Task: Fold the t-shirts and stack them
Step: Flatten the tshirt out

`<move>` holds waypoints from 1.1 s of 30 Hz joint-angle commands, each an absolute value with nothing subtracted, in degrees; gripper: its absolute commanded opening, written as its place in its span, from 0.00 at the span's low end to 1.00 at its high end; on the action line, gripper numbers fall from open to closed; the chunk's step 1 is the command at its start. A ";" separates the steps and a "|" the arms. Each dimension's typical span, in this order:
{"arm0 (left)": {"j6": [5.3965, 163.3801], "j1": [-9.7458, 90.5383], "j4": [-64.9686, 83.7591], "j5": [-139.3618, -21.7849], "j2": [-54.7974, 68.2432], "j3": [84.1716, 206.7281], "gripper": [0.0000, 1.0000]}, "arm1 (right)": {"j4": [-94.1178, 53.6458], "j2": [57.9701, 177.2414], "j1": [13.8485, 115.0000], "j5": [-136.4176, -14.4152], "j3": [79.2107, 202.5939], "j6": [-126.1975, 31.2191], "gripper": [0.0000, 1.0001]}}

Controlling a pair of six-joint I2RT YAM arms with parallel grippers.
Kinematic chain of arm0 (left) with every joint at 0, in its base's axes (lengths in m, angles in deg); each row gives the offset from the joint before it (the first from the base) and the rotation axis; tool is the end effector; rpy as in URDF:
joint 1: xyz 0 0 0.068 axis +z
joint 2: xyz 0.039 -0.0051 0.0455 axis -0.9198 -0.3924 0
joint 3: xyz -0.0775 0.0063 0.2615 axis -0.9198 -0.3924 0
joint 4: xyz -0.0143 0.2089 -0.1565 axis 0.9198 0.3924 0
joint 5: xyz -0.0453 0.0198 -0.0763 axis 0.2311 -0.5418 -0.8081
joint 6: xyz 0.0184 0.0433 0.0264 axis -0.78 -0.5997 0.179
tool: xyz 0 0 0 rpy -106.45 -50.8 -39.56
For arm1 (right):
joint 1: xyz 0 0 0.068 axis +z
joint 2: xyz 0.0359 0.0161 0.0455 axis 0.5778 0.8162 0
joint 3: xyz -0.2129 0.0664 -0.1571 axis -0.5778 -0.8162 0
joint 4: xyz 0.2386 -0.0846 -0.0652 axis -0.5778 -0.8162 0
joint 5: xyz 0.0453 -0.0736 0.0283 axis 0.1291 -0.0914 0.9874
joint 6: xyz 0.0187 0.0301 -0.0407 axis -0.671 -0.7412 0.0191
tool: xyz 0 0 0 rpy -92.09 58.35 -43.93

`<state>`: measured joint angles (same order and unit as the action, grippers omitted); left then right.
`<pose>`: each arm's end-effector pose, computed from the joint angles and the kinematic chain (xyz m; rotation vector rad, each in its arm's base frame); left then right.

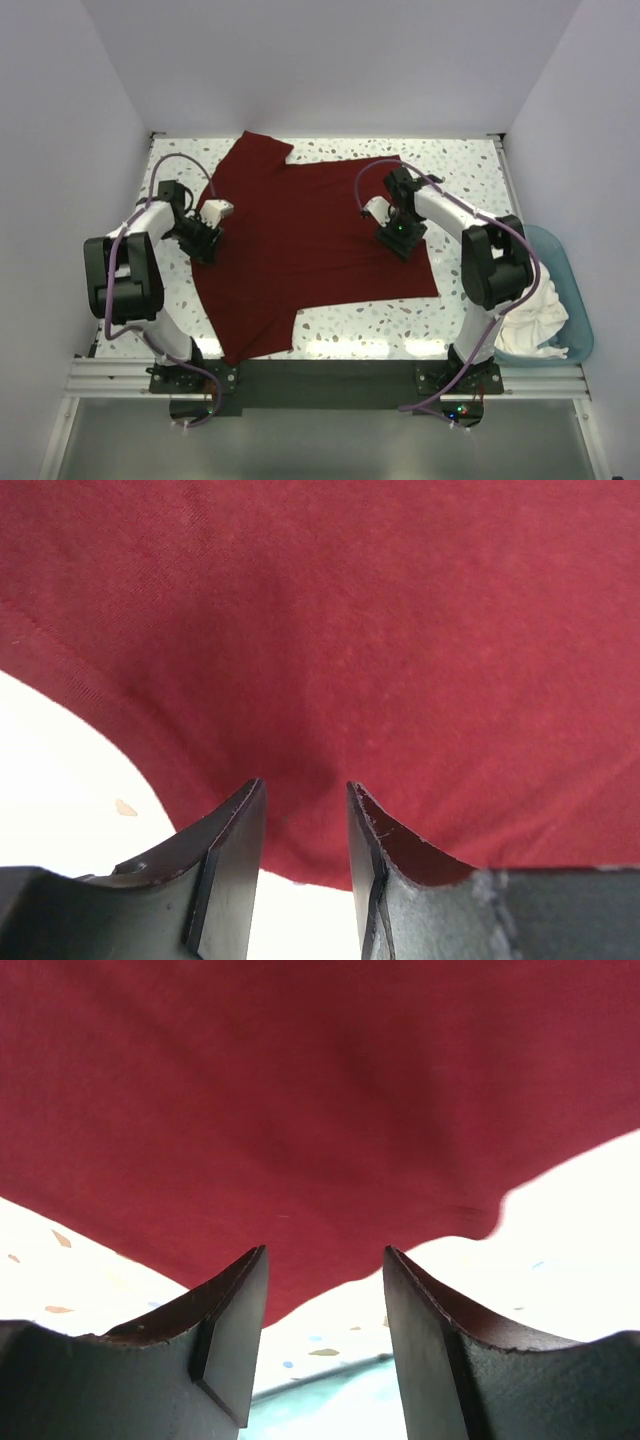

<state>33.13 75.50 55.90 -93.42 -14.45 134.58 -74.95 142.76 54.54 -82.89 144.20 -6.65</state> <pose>0.3024 0.0328 0.1778 0.7968 2.6895 -0.3732 0.3333 0.1164 0.1991 -1.3510 2.6935 -0.0206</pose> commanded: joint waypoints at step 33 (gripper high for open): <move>49.94 76.30 49.75 -105.62 -31.21 176.53 0.62 | -68.70 146.18 50.17 -79.01 164.39 -11.48 0.62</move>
<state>41.83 76.20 55.16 -102.05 -23.08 170.14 -73.07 139.24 52.14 -78.02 158.87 -9.69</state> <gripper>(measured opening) 0.618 0.618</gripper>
